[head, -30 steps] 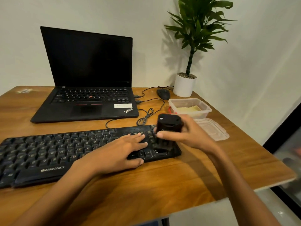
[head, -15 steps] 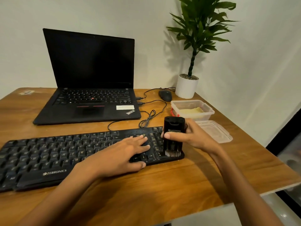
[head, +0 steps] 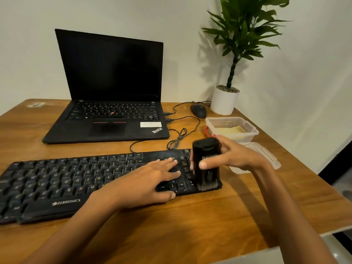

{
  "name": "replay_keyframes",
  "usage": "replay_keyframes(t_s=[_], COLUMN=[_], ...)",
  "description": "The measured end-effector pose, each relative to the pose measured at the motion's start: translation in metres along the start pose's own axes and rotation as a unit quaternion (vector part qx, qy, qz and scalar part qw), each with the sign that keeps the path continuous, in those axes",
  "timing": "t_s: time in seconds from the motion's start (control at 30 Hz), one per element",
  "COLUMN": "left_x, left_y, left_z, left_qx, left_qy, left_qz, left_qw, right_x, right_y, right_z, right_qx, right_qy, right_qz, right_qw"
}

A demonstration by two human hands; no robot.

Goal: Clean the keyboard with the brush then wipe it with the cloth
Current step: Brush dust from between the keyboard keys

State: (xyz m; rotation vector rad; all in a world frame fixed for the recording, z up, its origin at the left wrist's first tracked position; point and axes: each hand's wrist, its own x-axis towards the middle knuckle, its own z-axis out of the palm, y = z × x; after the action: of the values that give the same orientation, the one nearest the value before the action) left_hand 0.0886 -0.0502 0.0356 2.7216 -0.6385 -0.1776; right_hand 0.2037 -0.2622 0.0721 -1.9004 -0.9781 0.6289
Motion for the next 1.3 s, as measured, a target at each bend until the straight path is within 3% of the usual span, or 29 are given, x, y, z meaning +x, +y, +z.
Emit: replay_keyframes(t_s=[0.07, 0.27, 0.33, 0.47, 0.5, 0.7, 0.8, 0.87, 1.0, 1.17, 1.3], left_x=[0.001, 0.001, -0.001, 0.001, 0.002, 0.002, 0.002, 0.000, 0.000, 0.000, 0.001], left_y=[0.000, 0.002, 0.002, -0.001, -0.002, -0.002, -0.001, 0.000, -0.002, -0.002, -0.002], left_z=[0.000, -0.002, -0.002, -0.003, -0.003, -0.001, -0.002, -0.001, -0.002, -0.001, -0.002], left_qx=[-0.002, -0.005, -0.008, -0.014, -0.015, -0.025, -0.026, -0.026, -0.030, -0.025, -0.029], left_qy=[0.000, 0.001, 0.001, 0.001, 0.001, 0.002, 0.007, 0.008, 0.007, 0.007, 0.003], left_qz=[0.000, -0.012, -0.016, -0.016, -0.016, -0.017, -0.020, -0.020, -0.021, -0.028, -0.031], left_qw=[1.000, 1.000, 1.000, 1.000, 1.000, 1.000, 0.999, 0.999, 0.999, 0.999, 0.999], right_x=[0.006, 0.030, 0.024, -0.002, -0.006, 0.024, 0.041, 0.042, 0.041, 0.060, 0.058], right_y=[0.010, 0.004, 0.000, 0.002, 0.004, 0.019, 0.010, 0.003, 0.003, 0.005, 0.005], right_z=[-0.002, 0.000, -0.001, -0.003, -0.003, -0.006, -0.009, -0.013, -0.008, -0.008, 0.000], right_qx=[-0.002, -0.026, 0.004, 0.042, 0.047, 0.009, -0.042, -0.052, -0.043, -0.091, -0.039], right_qy=[0.007, 0.171, 0.161, -0.014, -0.023, 0.181, 0.231, 0.232, 0.142, 0.206, 0.191], right_qz=[0.051, -0.047, -0.065, -0.049, -0.045, -0.023, -0.035, -0.047, -0.031, -0.028, -0.054], right_qw=[0.999, 0.984, 0.985, 0.998, 0.998, 0.983, 0.971, 0.970, 0.988, 0.974, 0.979])
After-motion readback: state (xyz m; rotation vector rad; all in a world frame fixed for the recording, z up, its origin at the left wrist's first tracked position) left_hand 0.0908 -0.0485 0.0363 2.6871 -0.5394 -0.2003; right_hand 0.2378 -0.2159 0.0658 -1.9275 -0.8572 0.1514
